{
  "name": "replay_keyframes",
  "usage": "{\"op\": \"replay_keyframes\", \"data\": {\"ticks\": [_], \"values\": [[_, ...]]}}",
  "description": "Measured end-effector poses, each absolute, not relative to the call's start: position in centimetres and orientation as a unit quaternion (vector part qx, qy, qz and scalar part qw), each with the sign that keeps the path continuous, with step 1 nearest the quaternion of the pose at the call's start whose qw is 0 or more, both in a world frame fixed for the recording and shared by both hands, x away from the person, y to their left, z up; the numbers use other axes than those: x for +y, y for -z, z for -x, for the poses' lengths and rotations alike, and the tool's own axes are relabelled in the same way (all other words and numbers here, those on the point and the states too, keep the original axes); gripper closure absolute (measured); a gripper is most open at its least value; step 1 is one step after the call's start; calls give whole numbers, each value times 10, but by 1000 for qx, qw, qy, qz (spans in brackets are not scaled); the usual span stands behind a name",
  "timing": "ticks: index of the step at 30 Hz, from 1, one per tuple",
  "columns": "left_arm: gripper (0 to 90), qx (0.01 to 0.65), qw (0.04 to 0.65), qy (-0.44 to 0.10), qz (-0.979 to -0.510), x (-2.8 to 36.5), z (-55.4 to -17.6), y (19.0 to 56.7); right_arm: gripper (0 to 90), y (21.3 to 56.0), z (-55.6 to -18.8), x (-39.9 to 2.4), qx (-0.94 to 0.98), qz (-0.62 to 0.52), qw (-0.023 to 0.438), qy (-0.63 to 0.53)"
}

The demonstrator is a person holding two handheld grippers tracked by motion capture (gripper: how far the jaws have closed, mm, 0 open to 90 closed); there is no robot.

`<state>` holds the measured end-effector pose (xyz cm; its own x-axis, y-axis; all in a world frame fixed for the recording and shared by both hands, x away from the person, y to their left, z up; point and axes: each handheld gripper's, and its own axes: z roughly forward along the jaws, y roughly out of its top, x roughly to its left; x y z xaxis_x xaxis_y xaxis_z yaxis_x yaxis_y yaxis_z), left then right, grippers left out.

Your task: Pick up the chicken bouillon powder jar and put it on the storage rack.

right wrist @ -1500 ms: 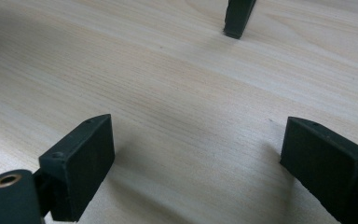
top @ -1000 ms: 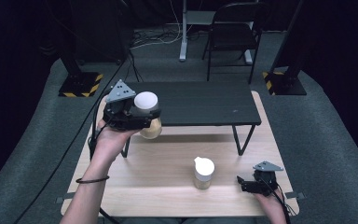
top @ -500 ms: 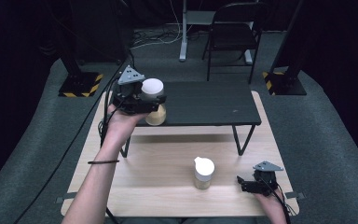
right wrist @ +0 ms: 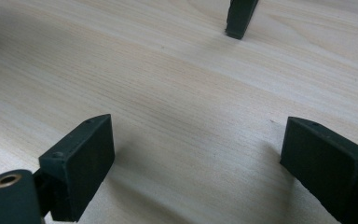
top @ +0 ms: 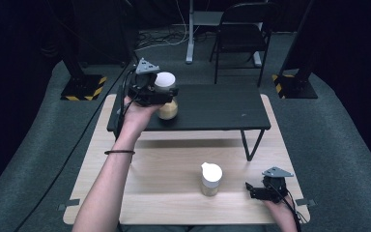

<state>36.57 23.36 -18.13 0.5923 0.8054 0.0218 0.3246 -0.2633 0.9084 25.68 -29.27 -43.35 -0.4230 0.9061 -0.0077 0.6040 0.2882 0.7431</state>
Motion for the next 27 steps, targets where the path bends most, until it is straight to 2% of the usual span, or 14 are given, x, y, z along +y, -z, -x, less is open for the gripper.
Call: {"op": "replay_keyframes", "data": {"ticks": [19, 27], "values": [[327, 384, 476, -244, -753, 231, -373, 188, 86, 434, -257, -293, 772, -489, 221, -341], [194, 383, 492, -243, -743, 245, -359, 186, 87, 433, -258, -293, 773, -487, 221, -341]]}}
